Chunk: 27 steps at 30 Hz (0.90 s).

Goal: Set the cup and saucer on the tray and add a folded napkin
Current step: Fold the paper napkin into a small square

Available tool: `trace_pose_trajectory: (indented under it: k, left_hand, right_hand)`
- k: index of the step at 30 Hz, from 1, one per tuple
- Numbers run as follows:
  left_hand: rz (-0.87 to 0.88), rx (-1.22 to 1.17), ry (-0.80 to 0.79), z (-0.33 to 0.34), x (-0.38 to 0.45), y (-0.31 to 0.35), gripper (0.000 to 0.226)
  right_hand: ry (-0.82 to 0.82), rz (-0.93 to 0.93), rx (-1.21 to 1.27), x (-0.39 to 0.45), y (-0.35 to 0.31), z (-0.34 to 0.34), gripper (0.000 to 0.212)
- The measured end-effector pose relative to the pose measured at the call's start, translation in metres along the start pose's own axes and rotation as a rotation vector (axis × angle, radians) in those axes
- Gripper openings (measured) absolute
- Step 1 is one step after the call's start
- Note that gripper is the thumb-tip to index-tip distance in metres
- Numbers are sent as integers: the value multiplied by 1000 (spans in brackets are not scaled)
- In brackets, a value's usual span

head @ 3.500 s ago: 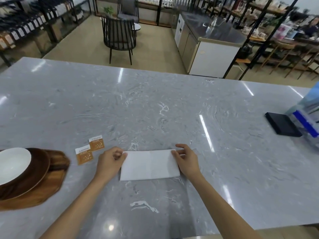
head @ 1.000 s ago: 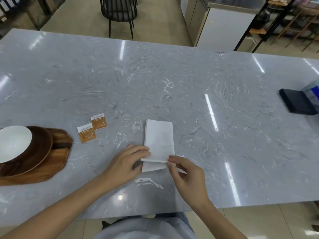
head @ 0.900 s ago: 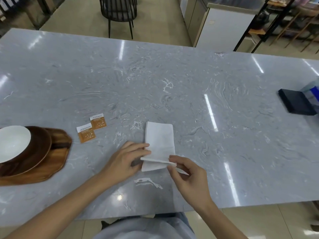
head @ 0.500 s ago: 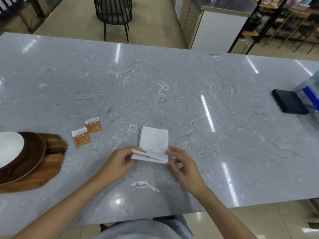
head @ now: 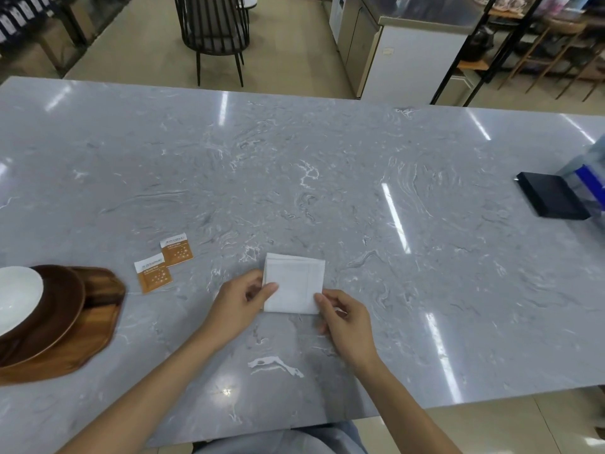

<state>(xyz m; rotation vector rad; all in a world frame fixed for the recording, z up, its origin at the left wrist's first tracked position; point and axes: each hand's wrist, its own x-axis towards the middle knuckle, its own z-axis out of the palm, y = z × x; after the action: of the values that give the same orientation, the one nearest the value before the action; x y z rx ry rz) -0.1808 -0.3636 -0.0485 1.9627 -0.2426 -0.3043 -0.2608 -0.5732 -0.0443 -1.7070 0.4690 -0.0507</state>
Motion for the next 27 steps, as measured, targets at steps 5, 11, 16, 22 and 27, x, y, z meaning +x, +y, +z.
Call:
trace_pose_trajectory:
  k: [5,11,16,22,27]
  left_hand:
    - [-22,97,137,11,13,2,21]
    - [-83,113,287,15,17,-1,16]
    - [109,218,299,9,13,-4,26]
    - [383,496,139,19,14,5,39]
    - [399,569,23,31,18,-2,49]
  right_hand:
    - [58,65,-81,12,3,8,21]
    - [135,99,-154,16,4,14,20]
    - [193,41,-308,9,3,14,24]
    - [131,-480,-742,11,-2,24,45]
    - [-50,-503,-959,40,5,31,54]
